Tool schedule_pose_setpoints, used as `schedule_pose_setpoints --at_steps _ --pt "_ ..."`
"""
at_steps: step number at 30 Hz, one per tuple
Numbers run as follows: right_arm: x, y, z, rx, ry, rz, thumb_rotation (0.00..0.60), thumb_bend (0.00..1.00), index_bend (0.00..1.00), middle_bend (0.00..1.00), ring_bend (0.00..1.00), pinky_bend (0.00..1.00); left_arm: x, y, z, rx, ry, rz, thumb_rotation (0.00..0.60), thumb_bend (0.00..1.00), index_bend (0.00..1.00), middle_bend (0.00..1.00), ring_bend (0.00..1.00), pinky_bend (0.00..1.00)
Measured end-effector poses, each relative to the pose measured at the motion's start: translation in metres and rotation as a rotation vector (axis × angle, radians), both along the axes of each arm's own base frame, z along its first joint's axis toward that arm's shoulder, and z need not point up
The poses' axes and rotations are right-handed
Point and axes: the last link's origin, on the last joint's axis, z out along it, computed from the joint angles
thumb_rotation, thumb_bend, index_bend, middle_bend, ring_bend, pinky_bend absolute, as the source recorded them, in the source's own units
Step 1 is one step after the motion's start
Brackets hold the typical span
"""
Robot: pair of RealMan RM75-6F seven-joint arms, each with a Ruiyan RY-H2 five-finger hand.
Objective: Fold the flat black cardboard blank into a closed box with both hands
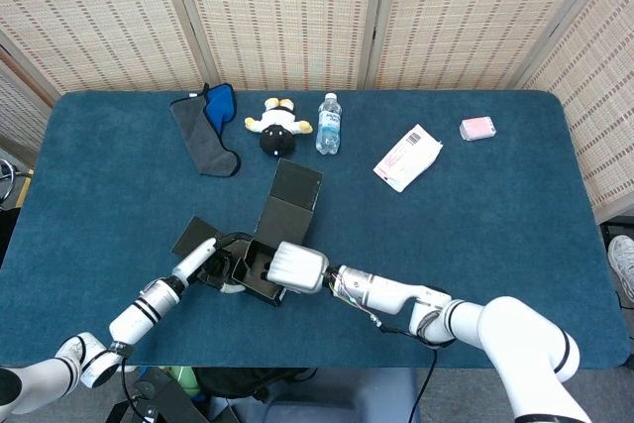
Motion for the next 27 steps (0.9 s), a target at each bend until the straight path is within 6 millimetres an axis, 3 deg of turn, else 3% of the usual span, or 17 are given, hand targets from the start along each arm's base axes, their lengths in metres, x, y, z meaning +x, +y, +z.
schedule_pose_setpoints --at_steps 19,27 --pt "-0.002 -0.0005 0.0012 0.017 0.018 -0.03 0.6 0.68 0.68 0.71 0.92 1.0 0.0006 0.0006 0.0004 0.001 -0.001 -0.001 0.6 0.09 0.22 0.23 0.69 0.85" --pt "0.0008 -0.006 0.0063 0.02 0.027 -0.041 0.6 0.64 0.68 0.68 0.92 1.0 0.0015 0.0002 0.0007 -0.003 -0.006 -0.001 0.6 0.09 0.22 0.23 0.69 0.85"
